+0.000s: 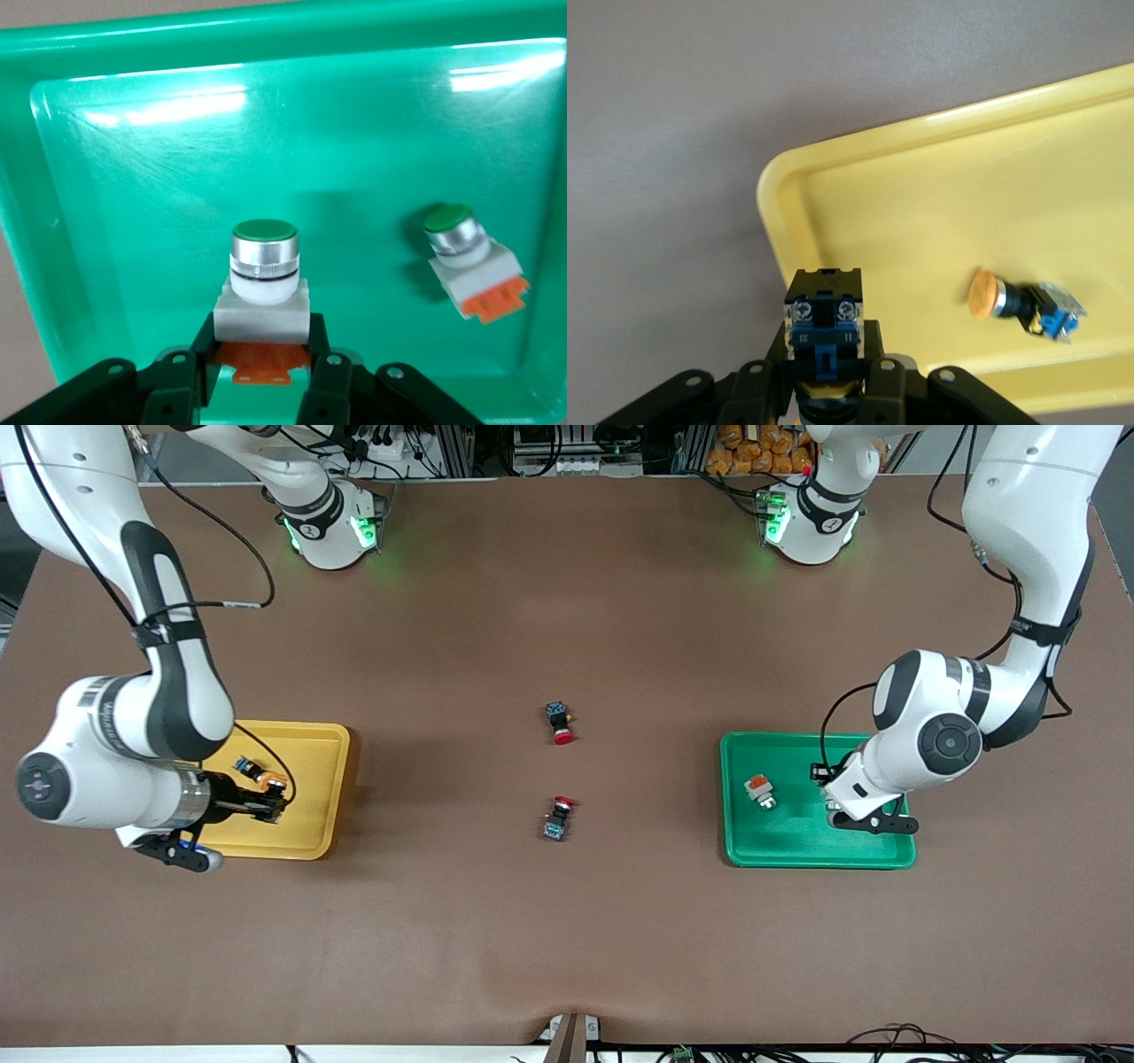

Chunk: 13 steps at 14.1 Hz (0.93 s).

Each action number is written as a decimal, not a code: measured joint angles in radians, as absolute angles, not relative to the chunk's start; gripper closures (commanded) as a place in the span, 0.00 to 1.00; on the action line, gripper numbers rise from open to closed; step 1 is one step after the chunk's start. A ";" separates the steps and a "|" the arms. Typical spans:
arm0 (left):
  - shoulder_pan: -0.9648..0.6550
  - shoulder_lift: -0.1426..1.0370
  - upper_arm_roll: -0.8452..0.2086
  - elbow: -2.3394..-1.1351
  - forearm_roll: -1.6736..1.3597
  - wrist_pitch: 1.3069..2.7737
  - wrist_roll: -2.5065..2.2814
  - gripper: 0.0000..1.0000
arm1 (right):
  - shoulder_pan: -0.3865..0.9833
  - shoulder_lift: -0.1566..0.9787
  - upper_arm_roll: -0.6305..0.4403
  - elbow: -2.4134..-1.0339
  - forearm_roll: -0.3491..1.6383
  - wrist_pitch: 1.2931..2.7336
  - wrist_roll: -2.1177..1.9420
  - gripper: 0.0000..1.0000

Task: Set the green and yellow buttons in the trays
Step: 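Carry the green switch into the green tray while the right gripper carries the yellow switch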

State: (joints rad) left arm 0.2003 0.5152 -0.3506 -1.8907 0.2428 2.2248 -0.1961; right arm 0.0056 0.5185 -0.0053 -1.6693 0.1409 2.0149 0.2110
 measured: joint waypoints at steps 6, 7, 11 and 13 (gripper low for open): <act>0.207 0.552 -0.353 -1.881 0.243 2.248 -0.199 0.00 | -0.035 0.492 -0.007 -1.789 0.130 2.124 0.119 0.00; 0.208 0.554 -0.352 -1.877 0.243 2.248 -0.200 0.00 | -0.042 0.483 -0.007 -1.790 0.130 2.123 0.109 0.00; 0.209 0.556 -0.352 -1.862 0.243 2.248 -0.200 0.00 | -0.044 0.420 -0.003 -1.792 0.130 2.075 0.104 0.00; 0.208 0.555 -0.354 -1.848 0.243 2.248 -0.200 0.00 | -0.044 0.369 -0.002 -1.794 0.130 2.030 0.088 0.00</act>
